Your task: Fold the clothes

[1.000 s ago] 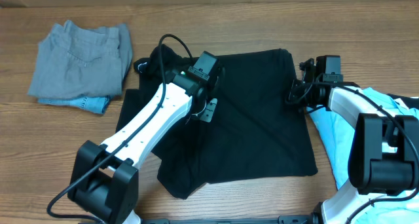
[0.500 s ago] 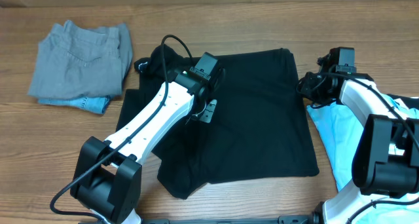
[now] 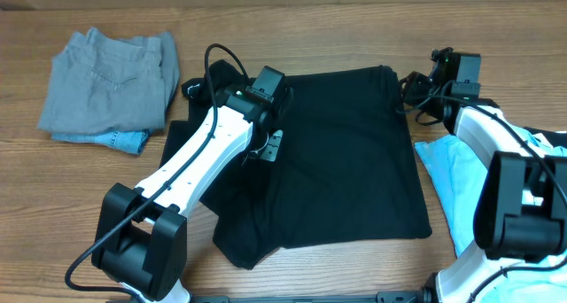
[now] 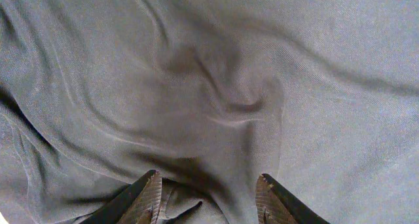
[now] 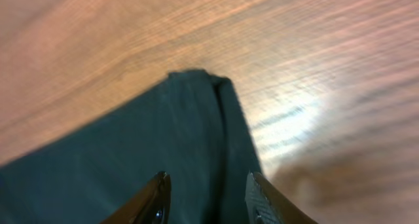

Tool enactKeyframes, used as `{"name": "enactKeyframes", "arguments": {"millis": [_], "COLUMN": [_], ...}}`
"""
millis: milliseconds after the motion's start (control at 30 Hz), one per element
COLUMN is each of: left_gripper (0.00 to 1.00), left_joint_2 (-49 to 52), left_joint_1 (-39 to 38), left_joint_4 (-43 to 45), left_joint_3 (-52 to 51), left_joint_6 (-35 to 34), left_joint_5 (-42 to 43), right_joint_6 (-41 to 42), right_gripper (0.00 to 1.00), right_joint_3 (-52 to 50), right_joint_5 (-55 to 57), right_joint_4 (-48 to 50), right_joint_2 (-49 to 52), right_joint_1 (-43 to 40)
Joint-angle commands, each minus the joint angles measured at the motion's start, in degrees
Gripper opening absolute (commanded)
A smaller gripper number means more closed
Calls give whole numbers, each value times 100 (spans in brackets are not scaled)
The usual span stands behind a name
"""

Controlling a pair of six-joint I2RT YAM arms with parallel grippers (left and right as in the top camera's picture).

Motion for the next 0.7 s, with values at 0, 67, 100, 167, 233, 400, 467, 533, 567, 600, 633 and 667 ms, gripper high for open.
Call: {"name": "enactKeyframes", "arguments": {"millis": [0, 67, 100, 167, 233, 400, 467, 533, 567, 600, 633, 667], "left_gripper": [51, 51, 51, 50, 50, 49, 49, 48, 48, 48, 48, 48], "left_joint_2": [83, 83, 83, 83, 83, 83, 83, 83, 83, 83, 83, 83], "left_joint_1": [4, 4, 7, 4, 4, 7, 4, 4, 4, 4, 4, 4], "left_joint_4": [-2, -13, -17, -31, -31, -50, -50, -50, -50, -50, -50, -50], "left_joint_3": [59, 59, 59, 59, 59, 59, 59, 59, 59, 59, 59, 59], "left_joint_6": [68, 66, 66, 66, 63, 63, 63, 63, 63, 63, 66, 66], "left_joint_5": [-70, -66, -68, -66, -66, -66, -68, -66, -68, -66, -68, -68], "right_joint_6": [404, 610, 632, 706, 704, 726, 723, 723, 726, 723, 721, 704], "right_gripper": [41, 41, 41, 37, 33, 31, 21, 10, 4, 4, 4, 4], "right_joint_3": [107, 107, 109, 109, 109, 107, 107, 109, 118, 140, 197, 304], "right_joint_5": [-494, -562, -568, -796, -1102, -1239, -1239, -1235, -1241, -1235, -1196, -1193], "right_joint_4": [374, 660, 713, 953, 1158, 1316, 1318, 1329, 1392, 1419, 1451, 1443], "right_joint_2": [496, 763, 813, 966, 1012, 1032, 1043, 1043, 1038, 1021, 1012, 984], "right_joint_1": [28, 37, 37, 39, 39, 39, 39, 37, 35, 11, -31, -109]}}
